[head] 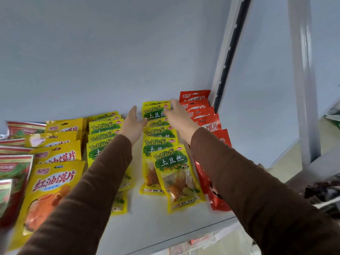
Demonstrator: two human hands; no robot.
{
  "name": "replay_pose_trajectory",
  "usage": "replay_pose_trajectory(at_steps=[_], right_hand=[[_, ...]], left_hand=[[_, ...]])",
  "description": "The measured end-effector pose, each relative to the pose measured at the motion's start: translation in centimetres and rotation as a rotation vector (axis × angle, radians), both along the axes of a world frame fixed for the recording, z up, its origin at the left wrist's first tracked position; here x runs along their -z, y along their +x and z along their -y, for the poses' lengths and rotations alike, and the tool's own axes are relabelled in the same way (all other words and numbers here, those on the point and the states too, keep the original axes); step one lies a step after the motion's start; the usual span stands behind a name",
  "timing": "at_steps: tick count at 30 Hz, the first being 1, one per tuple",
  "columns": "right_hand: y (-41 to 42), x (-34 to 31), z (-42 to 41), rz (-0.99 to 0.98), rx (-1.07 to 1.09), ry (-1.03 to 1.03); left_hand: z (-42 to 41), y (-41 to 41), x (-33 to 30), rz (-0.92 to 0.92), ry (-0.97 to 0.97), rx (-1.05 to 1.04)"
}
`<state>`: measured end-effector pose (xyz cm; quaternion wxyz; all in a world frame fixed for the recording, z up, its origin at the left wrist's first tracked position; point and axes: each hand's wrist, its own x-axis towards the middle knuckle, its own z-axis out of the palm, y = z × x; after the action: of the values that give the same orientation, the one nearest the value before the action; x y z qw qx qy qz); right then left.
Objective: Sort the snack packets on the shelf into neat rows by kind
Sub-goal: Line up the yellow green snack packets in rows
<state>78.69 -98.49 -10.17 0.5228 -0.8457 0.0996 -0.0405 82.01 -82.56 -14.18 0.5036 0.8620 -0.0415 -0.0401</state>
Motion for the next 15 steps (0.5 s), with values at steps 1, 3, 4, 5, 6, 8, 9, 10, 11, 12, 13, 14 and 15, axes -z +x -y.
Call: replay_pose_trajectory(at_steps=[1,3,4,5,6,8,9,10,11,12,13,14,15], right_hand=[[-1.3,-1.0,0.3,0.060,-0.054,-0.140],[-4.7,-2.5,0.9,0.111,-0.201,-0.417],[-6.6,-2.5,1.1,0.098,-0.280,-0.538],[-8.6,-2.1,1.1,0.072,-0.363,-0.657],[-10.7,-1.4,1.0,0.045,-0.446,-0.775],[-14.4,0.8,0.6,-0.006,-0.588,-0.962],[-15.7,1.9,0.4,-0.042,-0.629,-1.016],[-16.6,2.9,0.3,-0.087,-0.650,-1.044],[-17.3,3.8,0.2,-0.128,-0.653,-1.058],[-17.7,4.5,0.1,-0.149,-0.642,-1.063],[-18.0,5.1,-0.1,-0.146,-0.617,-1.057],[-18.2,5.5,-0.3,-0.122,-0.588,-1.040],[-18.3,5.8,-0.5,-0.094,-0.570,-1.019]], left_hand=[[-0.7,-1.6,-0.4,0.065,0.084,0.058],[-2.0,-5.3,-0.6,0.175,0.300,0.146],[-2.5,-7.3,-0.5,0.219,0.410,0.167],[-2.8,-9.2,-0.2,0.259,0.504,0.178],[-2.9,-11.0,0.1,0.285,0.579,0.186],[-2.5,-13.6,0.9,0.288,0.662,0.190],[-2.2,-14.4,1.2,0.277,0.677,0.183],[-1.9,-14.9,1.5,0.255,0.676,0.174],[-1.6,-15.2,1.8,0.230,0.659,0.167],[-1.4,-15.4,2.0,0.209,0.637,0.166],[-1.2,-15.5,2.2,0.201,0.620,0.167],[-1.1,-15.7,2.4,0.204,0.607,0.171],[-1.1,-15.8,2.4,0.209,0.591,0.179]])
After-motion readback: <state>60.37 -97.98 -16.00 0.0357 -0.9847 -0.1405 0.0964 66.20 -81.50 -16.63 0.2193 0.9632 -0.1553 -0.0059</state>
